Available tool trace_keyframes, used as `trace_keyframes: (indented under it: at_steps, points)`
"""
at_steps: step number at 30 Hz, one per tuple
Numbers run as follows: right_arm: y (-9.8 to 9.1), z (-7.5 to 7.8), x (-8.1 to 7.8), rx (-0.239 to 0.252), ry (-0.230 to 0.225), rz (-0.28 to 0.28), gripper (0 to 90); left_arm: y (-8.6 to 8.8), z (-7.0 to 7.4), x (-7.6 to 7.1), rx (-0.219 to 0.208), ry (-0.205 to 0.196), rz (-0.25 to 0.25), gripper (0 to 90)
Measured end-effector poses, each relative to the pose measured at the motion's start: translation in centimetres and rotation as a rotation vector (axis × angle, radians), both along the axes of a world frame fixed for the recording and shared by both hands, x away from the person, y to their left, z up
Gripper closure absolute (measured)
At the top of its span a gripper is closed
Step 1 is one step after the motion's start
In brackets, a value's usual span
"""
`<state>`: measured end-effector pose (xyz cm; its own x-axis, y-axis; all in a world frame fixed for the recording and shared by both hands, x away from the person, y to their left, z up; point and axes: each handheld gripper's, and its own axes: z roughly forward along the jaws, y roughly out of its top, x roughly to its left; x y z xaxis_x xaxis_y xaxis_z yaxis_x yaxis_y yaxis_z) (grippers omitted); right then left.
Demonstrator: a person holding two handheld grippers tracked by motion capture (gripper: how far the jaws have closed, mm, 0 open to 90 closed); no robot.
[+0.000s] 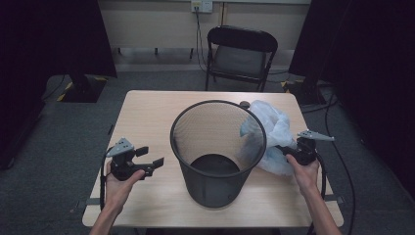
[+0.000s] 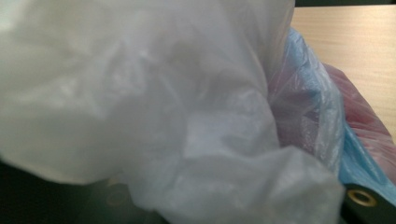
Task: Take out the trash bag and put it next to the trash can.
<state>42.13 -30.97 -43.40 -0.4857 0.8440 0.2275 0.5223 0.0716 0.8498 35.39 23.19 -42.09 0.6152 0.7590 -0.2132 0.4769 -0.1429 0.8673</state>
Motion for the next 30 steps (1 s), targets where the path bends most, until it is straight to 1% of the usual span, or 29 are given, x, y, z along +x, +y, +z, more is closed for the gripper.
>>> trace_keyframes:
  at_steps: [1,2,4,5,6,7,8,9,12,15,17,18,20,22,23,26,27,29,30]
  points:
    - [0.0,-0.1,0.0,-0.005,0.004,-0.003,84.0,-0.2,-0.8,0.0,0.029,0.031,-0.005,19.7]
    - [-0.1,-0.4,0.1,-0.014,0.010,-0.006,83.5,-0.3,-1.2,0.0,0.048,0.049,-0.001,21.3]
    - [-0.2,-0.9,0.3,-0.028,0.021,-0.010,82.6,-0.5,-2.2,-0.1,0.082,0.067,0.005,22.1]
    - [-0.2,-1.2,0.4,-0.037,0.031,-0.008,81.8,-0.6,-2.7,-0.1,0.089,0.084,0.003,22.1]
    - [-0.1,-1.5,0.6,-0.046,0.041,-0.012,80.9,-0.7,-3.0,-0.2,0.092,0.091,0.002,22.1]
    - [-0.1,-1.6,0.8,-0.048,0.050,-0.015,80.6,-0.8,-3.3,-0.2,0.104,0.100,0.004,22.0]
    - [-0.1,-1.9,1.0,-0.053,0.058,-0.018,80.2,-0.9,-3.5,-0.3,0.130,0.108,0.004,21.7]
    - [-0.1,-2.1,1.1,-0.060,0.063,-0.023,80.0,-1.0,-3.8,-0.3,0.143,0.110,0.003,20.9]
    - [0.0,-2.7,1.7,-0.070,0.070,-0.030,79.5,-1.1,-4.5,-0.5,0.163,0.134,-0.004,20.8]
    - [0.1,-3.1,2.2,-0.075,0.077,-0.036,79.1,-1.5,-5.2,-0.5,0.211,0.153,-0.014,20.8]
    - [0.2,-3.2,2.5,-0.079,0.077,-0.037,79.1,-1.8,-5.7,-0.6,0.218,0.163,-0.018,20.8]
    - [0.3,-3.3,2.7,-0.081,0.073,-0.038,79.0,-1.9,-5.9,-0.6,0.231,0.167,-0.017,20.8]
    - [0.4,-3.4,3.1,-0.086,0.072,-0.043,78.7,-2.1,-6.3,-0.6,0.241,0.171,-0.008,20.8]
    - [0.6,-3.4,3.7,-0.081,0.070,-0.050,78.7,-2.2,-6.7,-0.5,0.255,0.184,-0.004,20.8]
    - [0.7,-3.4,3.9,-0.074,0.077,-0.057,78.7,-2.3,-7.0,-0.5,0.262,0.188,-0.002,20.8]
    - [1.0,-3.6,4.8,-0.057,0.076,-0.070,78.6,-2.3,-7.1,-0.4,0.263,0.177,-0.011,20.0]
    - [1.1,-3.6,5.1,-0.056,0.074,-0.073,78.6,-2.3,-7.2,-0.4,0.271,0.169,-0.008,20.8]
    - [1.3,-3.6,5.6,-0.048,0.081,-0.079,78.2,-2.3,-7.3,-0.4,0.302,0.144,0.008,22.2]
    - [1.4,-3.6,5.8,-0.049,0.082,-0.083,77.6,-2.4,-7.4,-0.5,0.303,0.134,0.009,22.1]
